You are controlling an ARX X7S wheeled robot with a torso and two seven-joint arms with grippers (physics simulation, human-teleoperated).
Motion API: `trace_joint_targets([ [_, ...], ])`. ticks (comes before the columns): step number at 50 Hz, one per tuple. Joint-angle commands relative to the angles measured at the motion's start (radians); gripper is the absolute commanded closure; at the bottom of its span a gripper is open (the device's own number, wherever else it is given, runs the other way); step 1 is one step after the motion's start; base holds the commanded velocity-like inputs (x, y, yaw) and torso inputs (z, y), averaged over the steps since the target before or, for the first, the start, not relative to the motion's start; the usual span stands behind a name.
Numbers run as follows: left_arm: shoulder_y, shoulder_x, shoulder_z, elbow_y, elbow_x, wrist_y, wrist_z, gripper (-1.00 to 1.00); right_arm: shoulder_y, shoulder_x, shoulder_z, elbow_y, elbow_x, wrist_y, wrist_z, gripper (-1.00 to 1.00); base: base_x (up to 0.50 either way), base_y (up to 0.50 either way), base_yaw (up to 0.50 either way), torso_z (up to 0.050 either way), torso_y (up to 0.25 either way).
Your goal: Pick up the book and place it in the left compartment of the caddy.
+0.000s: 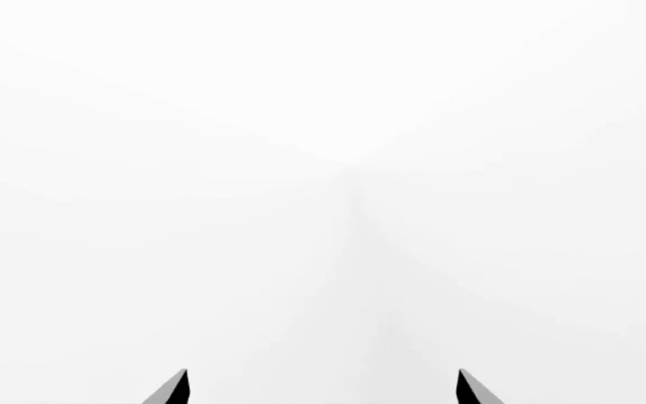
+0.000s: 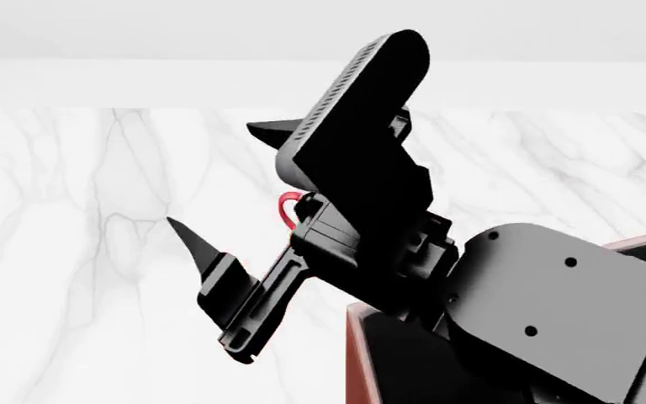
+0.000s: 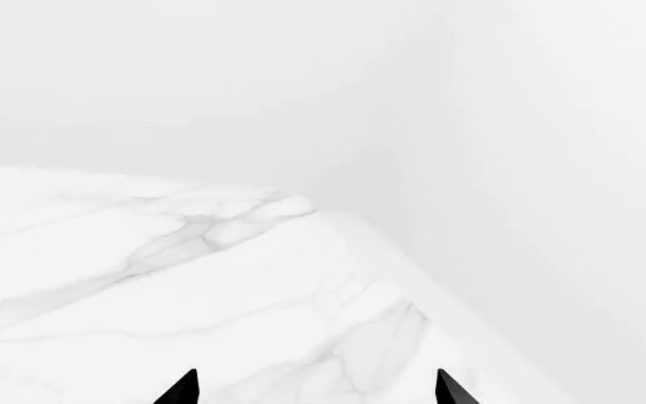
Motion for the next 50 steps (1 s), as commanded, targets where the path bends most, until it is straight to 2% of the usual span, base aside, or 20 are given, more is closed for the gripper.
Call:
trace_joint_targets([
  [1, -0.021, 0.0, 0.021, 0.0, -0.008, -0.009, 0.039, -1.0, 0.009, -0.029, -0.013, -0.05, -0.01, 0.025, -0.003, -1.0, 0.0, 0.0, 0.0, 0.0, 0.0],
  [4, -0.044, 0.0, 0.039, 0.0, 0.009, -0.03, 0.052, -1.0, 0.005, -0.037, -0.017, -0.049, -0.014, 0.027, -0.003, -1.0, 0.0, 0.0, 0.0, 0.0, 0.0],
  [9, -0.001, 0.0, 0.018, 0.0, -0.031, 0.018, 0.042, -1.0, 0.006, -0.036, -0.021, -0.051, -0.021, 0.033, -0.002, -1.0, 0.0, 0.0, 0.0, 0.01, 0.001],
  [36, -0.032, 0.0, 0.046, 0.0, 0.0, -0.014, 0.056, -1.0, -0.024, -0.049, -0.037, -0.044, -0.042, 0.04, -0.004, -1.0, 0.0, 0.0, 0.0, 0.05, 0.0],
  [40, -0.048, 0.0, 0.055, 0.0, 0.024, -0.015, 0.063, -1.0, -0.036, -0.061, -0.043, -0.04, -0.048, 0.038, -0.002, -1.0, 0.0, 0.0, 0.0, 0.001, 0.0],
  [42, -0.086, 0.0, 0.061, 0.0, 0.07, -0.086, 0.063, -1.0, -0.044, -0.07, -0.051, -0.042, -0.058, 0.039, -0.003, -1.0, 0.0, 0.0, 0.0, 0.0, 0.0],
  [50, -0.13, 0.0, 0.082, 0.0, 0.083, -0.124, 0.094, -1.0, -0.083, -0.104, -0.067, -0.044, -0.056, 0.033, -0.009, -1.0, 0.0, 0.0, 0.0, 0.0, 0.0],
])
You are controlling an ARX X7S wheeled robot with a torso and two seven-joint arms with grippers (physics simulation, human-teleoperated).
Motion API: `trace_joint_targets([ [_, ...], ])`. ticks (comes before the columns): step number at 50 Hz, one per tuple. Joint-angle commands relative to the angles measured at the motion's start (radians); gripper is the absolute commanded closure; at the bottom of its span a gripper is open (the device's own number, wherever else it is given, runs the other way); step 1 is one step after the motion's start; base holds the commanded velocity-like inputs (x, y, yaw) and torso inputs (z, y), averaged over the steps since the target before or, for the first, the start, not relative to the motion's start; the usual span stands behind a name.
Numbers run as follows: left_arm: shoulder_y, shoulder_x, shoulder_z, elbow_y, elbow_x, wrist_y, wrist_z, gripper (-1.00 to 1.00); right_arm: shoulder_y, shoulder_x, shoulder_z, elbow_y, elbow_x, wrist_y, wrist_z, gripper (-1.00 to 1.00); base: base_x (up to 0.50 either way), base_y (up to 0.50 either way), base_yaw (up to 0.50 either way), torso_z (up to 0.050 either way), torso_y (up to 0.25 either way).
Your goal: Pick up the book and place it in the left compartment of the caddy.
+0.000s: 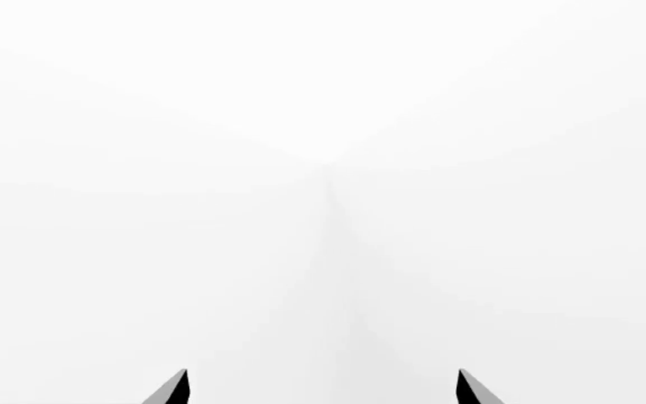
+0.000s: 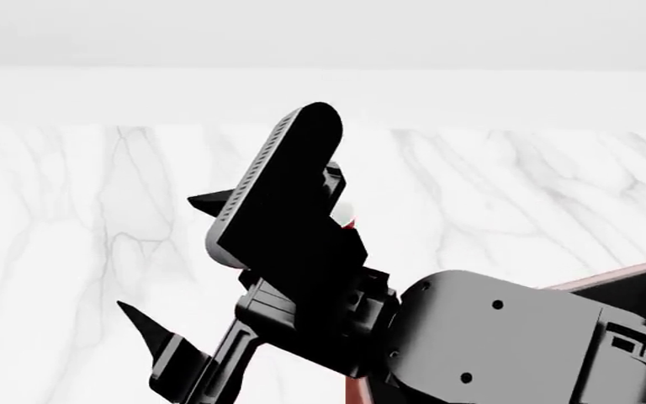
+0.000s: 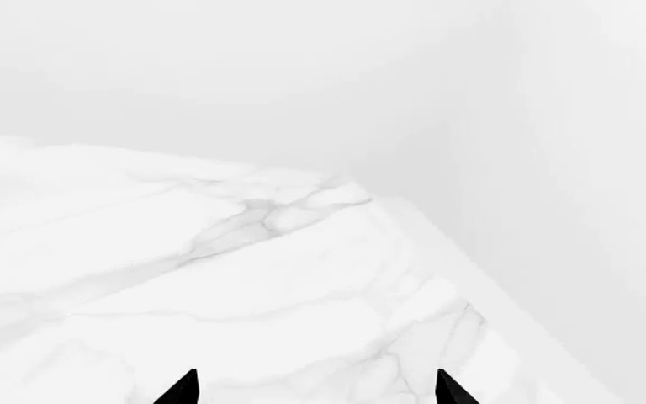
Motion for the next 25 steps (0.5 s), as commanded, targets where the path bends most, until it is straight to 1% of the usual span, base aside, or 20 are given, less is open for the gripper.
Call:
trace_joint_targets([
  [1, -0.046, 0.0, 0.019, 0.0, 0.029, -0.049, 0.019, -1.0, -0.044, -0.042, -0.023, 0.007, -0.012, -0.003, 0.0, -1.0, 0.0, 0.0, 0.0, 0.0, 0.0],
  [10, -0.026, 0.0, 0.007, 0.0, 0.0, -0.028, 0.007, -1.0, -0.072, -0.079, -0.046, -0.01, -0.013, 0.016, 0.02, -1.0, 0.0, 0.0, 0.0, 0.0, 0.0],
  [13, -0.022, 0.0, 0.007, 0.0, 0.001, -0.025, 0.005, -1.0, -0.082, -0.087, -0.041, -0.012, -0.015, 0.011, 0.053, -1.0, 0.0, 0.0, 0.0, 0.0, 0.0],
  [18, -0.001, 0.0, -0.002, 0.0, -0.01, -0.006, -0.004, -1.0, -0.093, -0.09, -0.054, -0.051, -0.032, 0.008, 0.049, -1.0, 0.0, 0.0, 0.0, 0.0, 0.0],
  [25, -0.011, 0.0, 0.001, 0.0, -0.007, -0.014, 0.001, -1.0, -0.108, -0.097, -0.078, -0.095, -0.033, 0.023, 0.039, -1.0, 0.0, 0.0, 0.0, 0.0, 0.0],
])
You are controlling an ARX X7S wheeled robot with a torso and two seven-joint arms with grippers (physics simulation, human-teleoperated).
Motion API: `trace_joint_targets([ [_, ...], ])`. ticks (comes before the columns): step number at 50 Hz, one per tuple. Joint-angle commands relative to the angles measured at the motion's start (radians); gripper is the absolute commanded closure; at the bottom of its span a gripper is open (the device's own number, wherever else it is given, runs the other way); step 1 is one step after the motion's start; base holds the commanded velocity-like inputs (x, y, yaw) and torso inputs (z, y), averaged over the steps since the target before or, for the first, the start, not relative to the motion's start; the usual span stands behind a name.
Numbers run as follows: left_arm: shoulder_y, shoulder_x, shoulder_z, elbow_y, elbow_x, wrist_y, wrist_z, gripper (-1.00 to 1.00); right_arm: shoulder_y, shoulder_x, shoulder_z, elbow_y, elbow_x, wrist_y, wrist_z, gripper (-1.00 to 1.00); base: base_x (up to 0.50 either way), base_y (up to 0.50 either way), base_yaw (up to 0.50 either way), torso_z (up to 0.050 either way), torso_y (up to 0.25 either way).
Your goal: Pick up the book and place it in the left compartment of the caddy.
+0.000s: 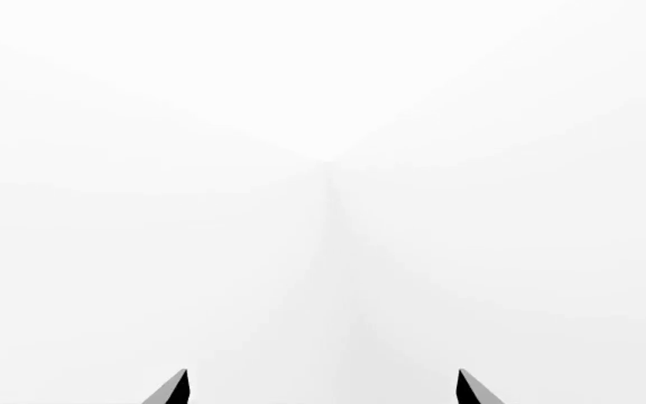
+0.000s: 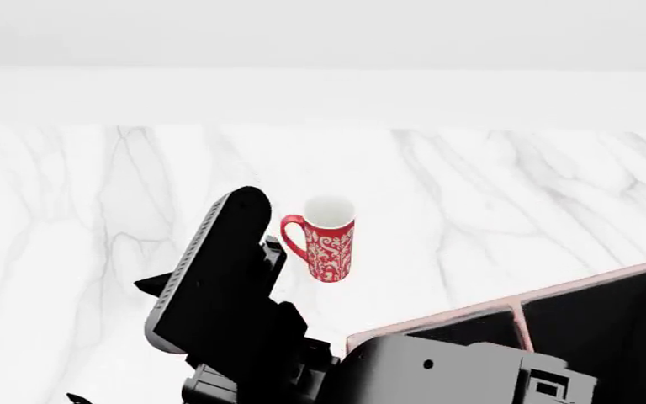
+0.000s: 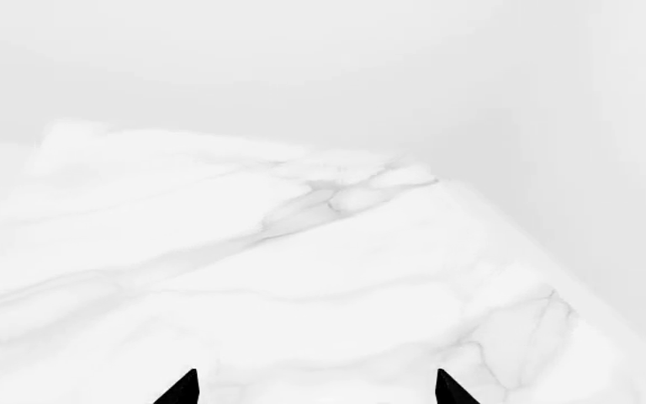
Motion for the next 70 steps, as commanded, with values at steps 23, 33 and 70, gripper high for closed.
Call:
trace_joint_targets([
  [23, -0.011, 0.0, -0.004, 0.0, -0.003, -0.007, 0.008, -1.0, -0.056, -0.075, -0.088, -0.147, -0.083, 0.047, 0.022, -1.0, 0.0, 0.0, 0.0, 0.0, 0.0],
  [33, 0.004, 0.0, -0.011, 0.0, -0.012, 0.008, 0.0, -1.0, -0.078, -0.089, -0.112, -0.196, -0.152, 0.037, 0.032, -1.0, 0.0, 0.0, 0.0, 0.0, 0.0],
  [70, -0.01, 0.0, -0.001, 0.0, -0.002, 0.0, 0.004, -1.0, -0.08, -0.125, -0.155, -0.288, 0.108, 0.228, 0.162, -1.0, 0.0, 0.0, 0.0, 0.0, 0.0],
])
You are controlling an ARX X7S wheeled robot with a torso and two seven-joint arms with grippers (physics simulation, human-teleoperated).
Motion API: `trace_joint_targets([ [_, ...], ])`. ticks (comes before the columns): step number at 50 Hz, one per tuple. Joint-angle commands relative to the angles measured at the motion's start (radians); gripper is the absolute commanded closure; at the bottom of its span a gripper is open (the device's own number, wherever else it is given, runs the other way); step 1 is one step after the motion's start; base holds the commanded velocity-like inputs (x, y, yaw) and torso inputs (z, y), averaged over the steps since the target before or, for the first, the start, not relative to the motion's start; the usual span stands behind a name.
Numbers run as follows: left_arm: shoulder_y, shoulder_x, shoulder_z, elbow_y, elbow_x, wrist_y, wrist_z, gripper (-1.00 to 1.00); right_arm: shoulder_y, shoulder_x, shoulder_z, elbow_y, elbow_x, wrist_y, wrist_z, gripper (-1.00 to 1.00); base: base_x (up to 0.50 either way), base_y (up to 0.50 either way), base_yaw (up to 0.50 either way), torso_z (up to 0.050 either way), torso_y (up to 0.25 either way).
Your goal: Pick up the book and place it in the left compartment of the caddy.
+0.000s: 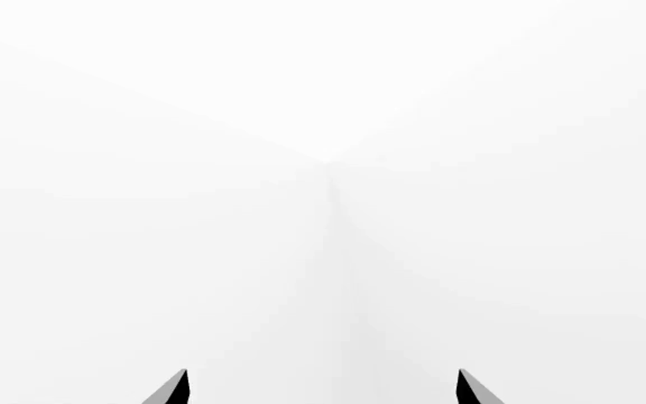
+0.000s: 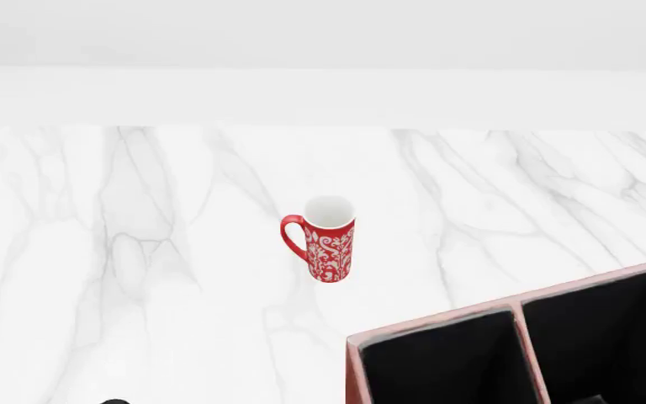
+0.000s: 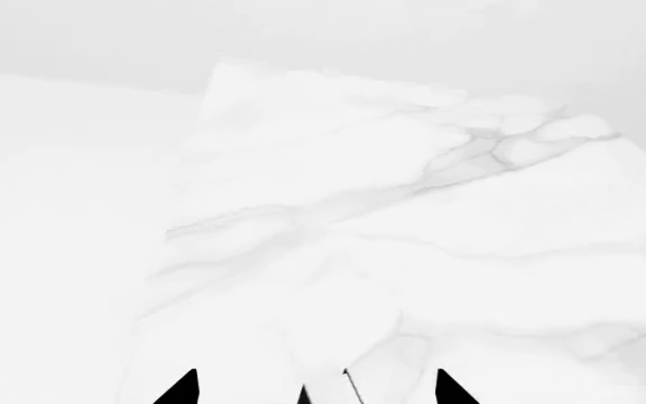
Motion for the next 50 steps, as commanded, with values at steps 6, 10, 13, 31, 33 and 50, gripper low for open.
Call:
trace_joint_targets([
  [6, -0.01, 0.0, 0.003, 0.0, 0.005, -0.007, 0.006, -1.0, 0.032, -0.01, -0.017, -0.042, 0.145, 0.091, 0.006, -1.0, 0.0, 0.0, 0.0, 0.0, 0.0],
  [10, -0.006, 0.0, -0.001, 0.0, 0.001, -0.003, 0.004, -1.0, 0.036, -0.011, -0.02, -0.045, 0.157, 0.102, 0.002, -1.0, 0.0, 0.0, 0.0, 0.0, 0.0],
  [13, -0.002, 0.0, -0.003, 0.0, -0.002, 0.001, 0.003, -1.0, 0.033, -0.01, -0.024, -0.042, 0.16, 0.106, 0.0, -1.0, 0.0, 0.0, 0.0, 0.0, 0.0],
  [31, -0.017, 0.0, 0.008, 0.0, 0.009, -0.013, 0.009, -1.0, 0.005, 0.014, -0.039, -0.029, 0.05, 0.074, -0.019, -1.0, 0.0, 0.0, 0.0, 0.0, 0.0],
  [33, -0.02, 0.0, 0.009, 0.0, 0.011, -0.017, 0.01, -1.0, 0.006, 0.015, -0.039, -0.03, 0.054, 0.078, -0.018, -1.0, 0.0, 0.0, 0.0, 0.0, 0.0],
  [50, -0.019, 0.0, 0.007, 0.0, 0.009, -0.016, 0.009, -1.0, -0.04, 0.063, -0.065, 0.006, -0.012, 0.05, -0.042, -1.0, 0.0, 0.0, 0.0, 0.0, 0.0],
])
